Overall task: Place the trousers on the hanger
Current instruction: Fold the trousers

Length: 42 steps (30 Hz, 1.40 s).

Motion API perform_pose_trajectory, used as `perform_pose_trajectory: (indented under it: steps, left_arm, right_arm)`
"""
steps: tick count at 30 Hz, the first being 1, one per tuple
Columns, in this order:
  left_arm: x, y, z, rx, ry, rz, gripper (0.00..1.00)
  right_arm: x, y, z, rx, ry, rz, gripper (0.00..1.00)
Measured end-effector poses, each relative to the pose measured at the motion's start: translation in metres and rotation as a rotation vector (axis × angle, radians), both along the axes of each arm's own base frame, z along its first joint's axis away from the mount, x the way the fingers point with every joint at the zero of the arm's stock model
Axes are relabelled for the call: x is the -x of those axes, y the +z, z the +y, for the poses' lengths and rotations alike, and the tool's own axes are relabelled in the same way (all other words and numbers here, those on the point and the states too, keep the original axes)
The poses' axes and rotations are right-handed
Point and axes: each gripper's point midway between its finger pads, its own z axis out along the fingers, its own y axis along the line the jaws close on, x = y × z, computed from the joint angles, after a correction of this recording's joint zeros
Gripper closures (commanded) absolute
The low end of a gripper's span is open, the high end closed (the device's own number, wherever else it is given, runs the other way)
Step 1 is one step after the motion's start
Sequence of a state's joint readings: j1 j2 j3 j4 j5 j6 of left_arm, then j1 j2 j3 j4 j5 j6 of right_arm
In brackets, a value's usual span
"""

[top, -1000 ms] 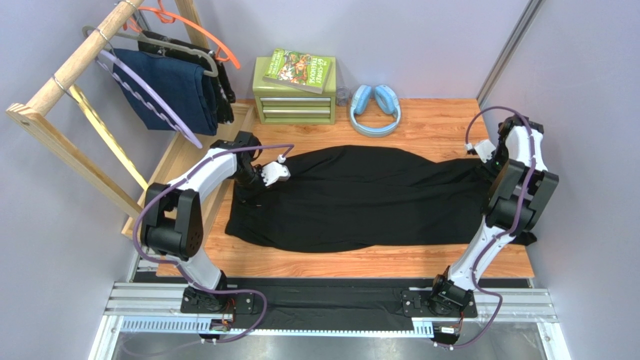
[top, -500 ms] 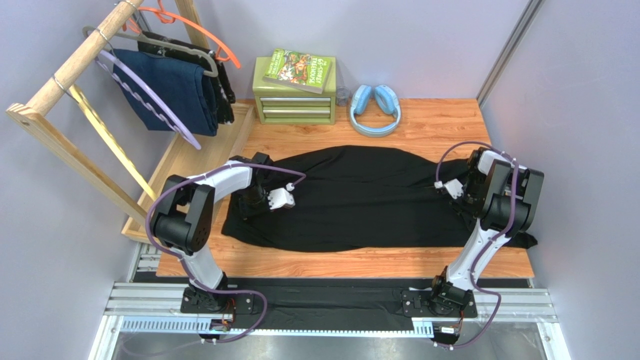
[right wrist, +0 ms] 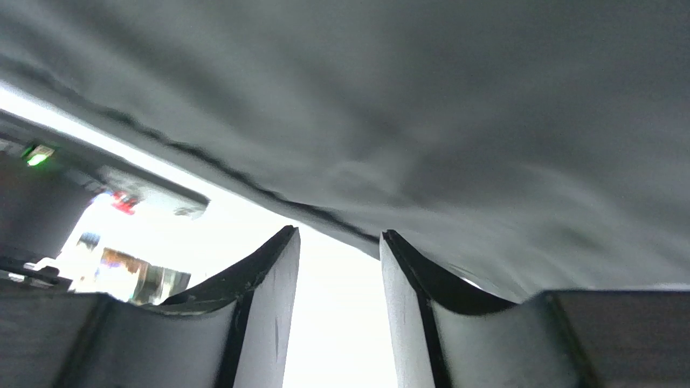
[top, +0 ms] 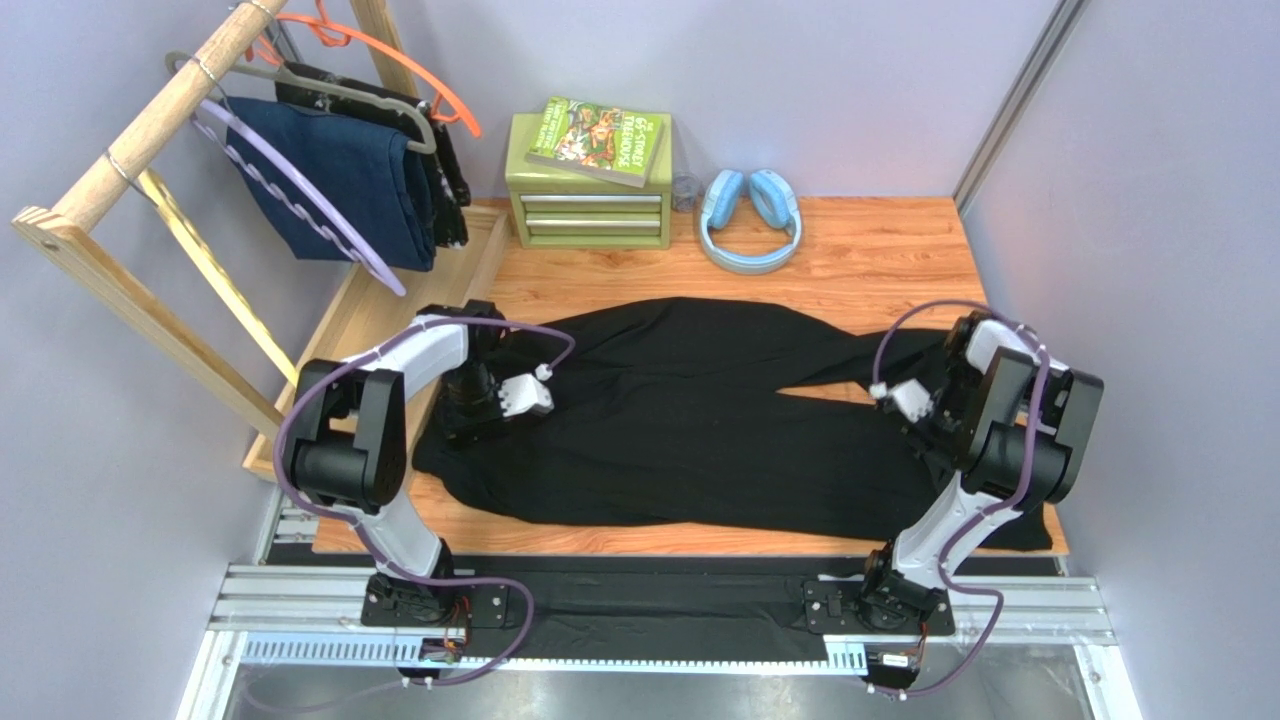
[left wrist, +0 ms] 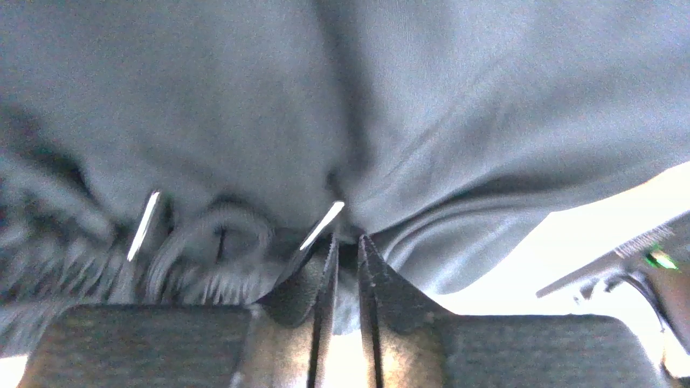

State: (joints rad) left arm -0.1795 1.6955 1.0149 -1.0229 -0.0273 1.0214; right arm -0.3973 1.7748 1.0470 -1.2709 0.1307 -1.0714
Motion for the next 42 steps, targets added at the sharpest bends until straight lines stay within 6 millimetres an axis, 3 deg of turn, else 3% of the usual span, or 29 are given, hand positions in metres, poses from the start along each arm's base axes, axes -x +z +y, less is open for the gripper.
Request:
perform_pose_trajectory:
  steps: [5, 10, 14, 16, 17, 21, 26, 29, 34, 39, 42]
  left_arm:
    - [-0.019, 0.032, -0.032, 0.107, -0.026, -0.071, 0.69]
    - [-0.049, 0.065, -0.072, 0.269, 0.036, -0.162, 0.62]
    - [-0.094, 0.093, -0.097, 0.366, 0.126, -0.268, 0.56]
    - [-0.119, 0.097, -0.106, 0.39, 0.161, -0.305, 0.52]
    - [-0.134, 0.097, -0.111, 0.4, 0.181, -0.32, 0.51]
    - [-0.166, 0.078, -0.119, 0.399, 0.225, -0.314, 0.47]
    - [-0.176, 0.04, -0.12, 0.361, 0.262, -0.252, 0.46]
    - [-0.177, 0.027, -0.12, 0.35, 0.274, -0.226, 0.46]
    - [-0.177, 0.025, -0.121, 0.352, 0.28, -0.221, 0.46]
    - [-0.176, 0.026, -0.125, 0.37, 0.286, -0.212, 0.46]
    - [-0.175, 0.026, -0.126, 0.379, 0.291, -0.207, 0.46]
  right_arm:
    - [-0.05, 0.021, -0.035, 0.074, -0.049, -0.173, 0.55]
    - [-0.091, 0.029, -0.051, 0.072, -0.091, -0.247, 0.45]
    - [-0.149, 0.045, -0.056, 0.063, -0.138, -0.396, 0.39]
    - [-0.176, 0.051, -0.054, 0.064, -0.148, -0.462, 0.36]
    - [-0.191, 0.053, -0.05, 0.062, -0.154, -0.494, 0.35]
    - [-0.22, 0.044, -0.044, 0.056, -0.155, -0.525, 0.3]
    - [-0.232, 0.013, -0.048, 0.077, -0.147, -0.507, 0.26]
    - [-0.237, 0.007, -0.054, 0.104, -0.141, -0.516, 0.25]
    - [-0.247, 0.018, -0.062, 0.12, -0.12, -0.552, 0.22]
    - [-0.274, 0.042, -0.081, 0.151, -0.099, -0.643, 0.24]
    - [-0.285, 0.041, -0.092, 0.164, -0.094, -0.658, 0.24]
